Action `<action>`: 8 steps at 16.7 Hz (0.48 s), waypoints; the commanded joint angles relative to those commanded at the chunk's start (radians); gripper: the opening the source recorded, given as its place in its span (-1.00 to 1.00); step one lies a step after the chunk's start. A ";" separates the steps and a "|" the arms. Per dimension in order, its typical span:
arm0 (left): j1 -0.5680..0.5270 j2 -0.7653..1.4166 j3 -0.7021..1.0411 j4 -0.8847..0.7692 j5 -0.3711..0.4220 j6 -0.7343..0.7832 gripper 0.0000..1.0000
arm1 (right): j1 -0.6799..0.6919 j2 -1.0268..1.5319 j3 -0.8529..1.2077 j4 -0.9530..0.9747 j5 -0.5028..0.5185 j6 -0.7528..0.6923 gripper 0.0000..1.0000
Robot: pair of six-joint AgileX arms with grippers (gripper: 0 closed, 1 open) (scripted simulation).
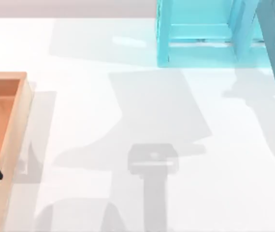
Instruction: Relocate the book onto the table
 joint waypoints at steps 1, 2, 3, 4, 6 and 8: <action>0.000 0.000 0.000 0.000 0.000 0.000 1.00 | 0.065 0.028 0.001 0.007 0.048 -0.068 -1.00; 0.000 0.000 0.000 0.000 0.000 0.000 1.00 | 0.134 0.059 0.001 0.014 0.100 -0.141 -1.00; 0.000 0.000 0.000 0.000 0.000 0.000 1.00 | 0.206 0.093 0.002 0.021 0.153 -0.218 -1.00; 0.000 0.000 0.000 0.000 0.000 0.000 1.00 | 0.280 0.129 0.004 0.028 0.209 -0.297 -1.00; 0.000 0.000 0.000 0.000 0.000 0.000 1.00 | 0.431 0.206 0.009 0.044 0.324 -0.460 -1.00; 0.000 0.000 0.000 0.000 0.000 0.000 1.00 | 0.578 0.284 0.019 0.062 0.440 -0.623 -1.00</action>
